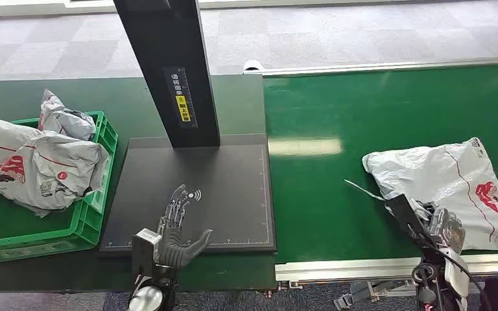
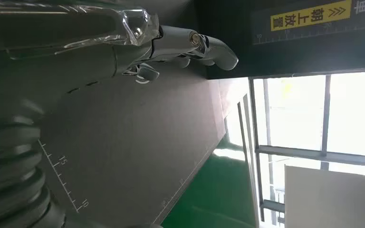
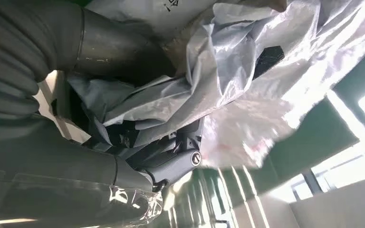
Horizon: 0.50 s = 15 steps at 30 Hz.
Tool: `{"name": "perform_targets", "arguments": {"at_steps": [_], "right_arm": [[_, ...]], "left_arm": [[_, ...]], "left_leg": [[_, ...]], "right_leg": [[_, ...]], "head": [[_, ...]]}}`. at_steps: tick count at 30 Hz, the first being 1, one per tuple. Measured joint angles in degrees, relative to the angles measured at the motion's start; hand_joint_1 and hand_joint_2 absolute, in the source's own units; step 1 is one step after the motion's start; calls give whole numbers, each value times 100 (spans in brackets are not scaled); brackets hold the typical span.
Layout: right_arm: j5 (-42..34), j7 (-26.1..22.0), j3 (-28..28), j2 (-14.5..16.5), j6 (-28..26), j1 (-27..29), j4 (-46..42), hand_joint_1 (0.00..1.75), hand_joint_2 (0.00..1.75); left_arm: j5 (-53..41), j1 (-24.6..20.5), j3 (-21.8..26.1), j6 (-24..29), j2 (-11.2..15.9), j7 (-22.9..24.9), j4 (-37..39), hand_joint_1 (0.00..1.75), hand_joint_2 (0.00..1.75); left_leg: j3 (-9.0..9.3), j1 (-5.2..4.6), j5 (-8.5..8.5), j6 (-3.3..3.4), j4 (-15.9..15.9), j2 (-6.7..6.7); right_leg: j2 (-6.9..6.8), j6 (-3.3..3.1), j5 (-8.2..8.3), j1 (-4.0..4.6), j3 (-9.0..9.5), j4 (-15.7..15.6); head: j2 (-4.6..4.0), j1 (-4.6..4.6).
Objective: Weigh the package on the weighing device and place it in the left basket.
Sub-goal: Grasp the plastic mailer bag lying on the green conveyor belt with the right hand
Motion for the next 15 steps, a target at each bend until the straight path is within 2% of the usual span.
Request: {"name": "perform_targets", "arguments": {"at_steps": [9, 12, 15], "right_arm": [[-477, -112, 447, 238, -78, 378, -2249, 175, 175], [-729, -265, 816, 317, -49, 434, -2882, 175, 175], [-818, -320, 1341, 378, 130, 234, -3173, 175, 175]], "left_arm": [[-76, 52, 175, 146, 69, -51, -483, 0, 175], [-122, 96, 308, 248, 96, -120, -764, 0, 175], [-163, 92, 440, 302, 104, -142, -1037, 0, 175]], "left_leg": [[-5, 1, 0, 0, -1, -1], [-10, 1, 0, 0, -2, 6], [-2, 1, 4, 0, -2, 9]], "right_leg": [[-3, 0, -1, 1, 0, 1], [4, -2, 1, 1, -1, 2], [8, -3, 2, 1, 1, 2]], "head": [[0, 1], [0, 0], [0, 1]]}}
